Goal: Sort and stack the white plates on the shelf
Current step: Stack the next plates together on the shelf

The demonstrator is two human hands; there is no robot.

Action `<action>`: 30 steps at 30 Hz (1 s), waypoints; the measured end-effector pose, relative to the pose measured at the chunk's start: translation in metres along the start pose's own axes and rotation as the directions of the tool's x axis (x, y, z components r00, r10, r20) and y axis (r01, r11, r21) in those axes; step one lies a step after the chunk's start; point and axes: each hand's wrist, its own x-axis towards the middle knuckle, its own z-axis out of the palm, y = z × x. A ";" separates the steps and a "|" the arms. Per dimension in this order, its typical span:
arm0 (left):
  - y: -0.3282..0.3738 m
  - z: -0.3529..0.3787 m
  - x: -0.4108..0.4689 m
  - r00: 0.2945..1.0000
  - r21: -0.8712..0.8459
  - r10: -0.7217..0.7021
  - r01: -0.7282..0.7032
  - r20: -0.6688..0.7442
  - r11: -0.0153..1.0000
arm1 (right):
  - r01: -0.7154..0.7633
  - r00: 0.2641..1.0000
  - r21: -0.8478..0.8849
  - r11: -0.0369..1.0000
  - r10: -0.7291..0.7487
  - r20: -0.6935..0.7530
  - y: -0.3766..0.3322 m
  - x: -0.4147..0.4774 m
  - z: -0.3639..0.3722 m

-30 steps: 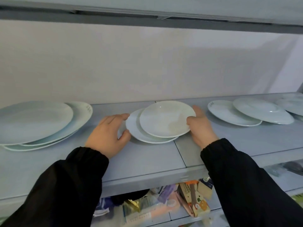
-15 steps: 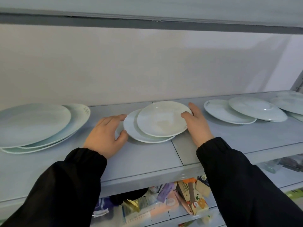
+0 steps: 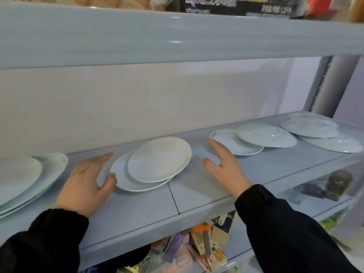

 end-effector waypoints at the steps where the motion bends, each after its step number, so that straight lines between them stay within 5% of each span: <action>1: 0.011 0.001 0.002 1.000 -0.007 0.004 -0.004 -0.014 1.000 | 0.014 1.000 -0.047 0.999 -0.014 0.009 0.009 -0.003 -0.011; 9: 0.136 0.035 0.021 0.957 -0.111 0.257 -0.272 -0.132 0.956 | 0.059 0.998 -0.219 0.974 -0.052 0.035 0.073 -0.007 -0.101; 15: 0.210 0.082 0.035 0.910 -0.114 0.413 -0.415 -0.041 0.903 | 0.055 0.998 -0.348 0.936 -0.049 0.024 0.113 -0.003 -0.145; 30: 0.281 0.191 0.089 0.902 -0.023 0.327 -0.335 0.283 0.942 | 0.122 0.992 -0.393 0.911 -0.109 0.056 0.136 0.006 -0.139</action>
